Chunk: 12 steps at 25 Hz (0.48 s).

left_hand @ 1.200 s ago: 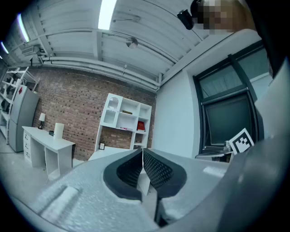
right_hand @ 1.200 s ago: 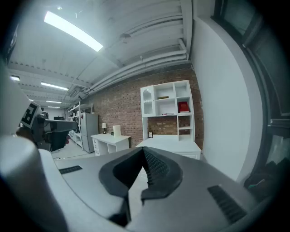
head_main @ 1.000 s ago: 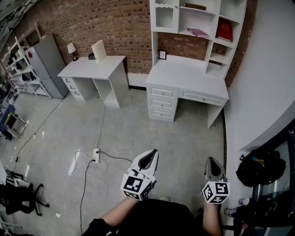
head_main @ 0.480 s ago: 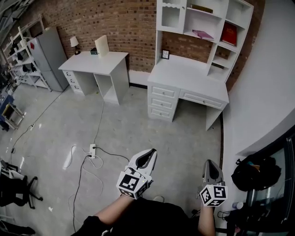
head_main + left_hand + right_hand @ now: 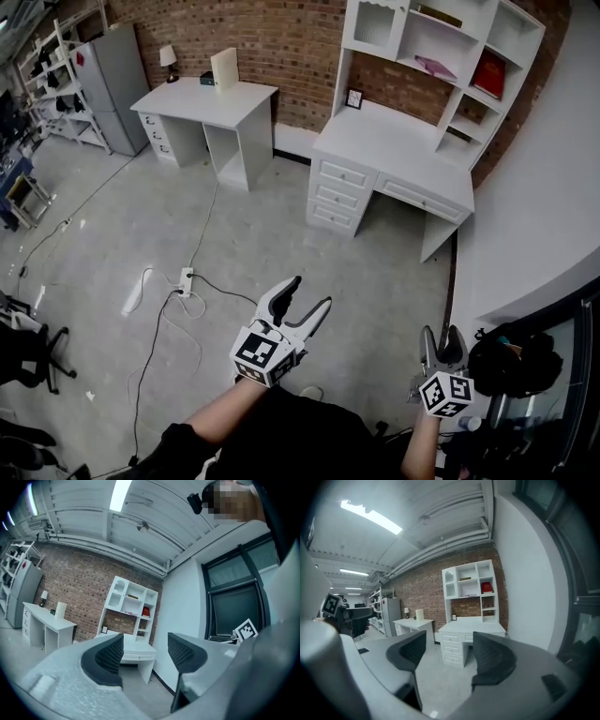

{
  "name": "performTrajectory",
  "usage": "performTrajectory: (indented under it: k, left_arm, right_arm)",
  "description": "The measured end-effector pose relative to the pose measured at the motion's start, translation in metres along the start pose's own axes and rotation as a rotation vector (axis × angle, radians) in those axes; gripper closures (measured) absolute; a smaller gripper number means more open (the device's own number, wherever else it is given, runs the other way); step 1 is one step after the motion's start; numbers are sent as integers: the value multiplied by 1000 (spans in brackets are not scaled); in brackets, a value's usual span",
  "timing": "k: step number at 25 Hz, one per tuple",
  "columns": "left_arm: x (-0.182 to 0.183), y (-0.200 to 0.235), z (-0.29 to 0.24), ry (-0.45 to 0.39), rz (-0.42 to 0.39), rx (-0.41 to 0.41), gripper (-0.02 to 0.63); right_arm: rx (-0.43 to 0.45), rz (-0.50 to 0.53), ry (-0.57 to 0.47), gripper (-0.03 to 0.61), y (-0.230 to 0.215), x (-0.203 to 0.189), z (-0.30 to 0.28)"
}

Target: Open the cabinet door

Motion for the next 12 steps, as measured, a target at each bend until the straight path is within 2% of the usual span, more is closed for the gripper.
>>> performTrajectory:
  k: [3, 7, 9, 12]
  left_arm:
    - [-4, 6, 4, -4, -19, 69, 296]
    - [-7, 9, 8, 6, -90, 137, 262]
    - [-10, 6, 5, 21, -113, 139, 258]
    - [-17, 1, 1, 29, -115, 133, 258]
  right_arm:
    - [-109, 10, -22, 194, -19, 0, 9]
    - [-212, -37, -47, 124, -38, -7, 19]
    - [-223, -62, -45, 112, -44, -11, 20]
    - [-167, -59, -24, 112, -42, -18, 19]
Point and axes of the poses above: the fingertips, and each gripper's own axes: z backward along the fingers, y to its left, x out of its top, the point moved 9 cm from there along z, backward along the fingers, and after that the axes turned 14 degrees about -y, right-handed, at the moved point
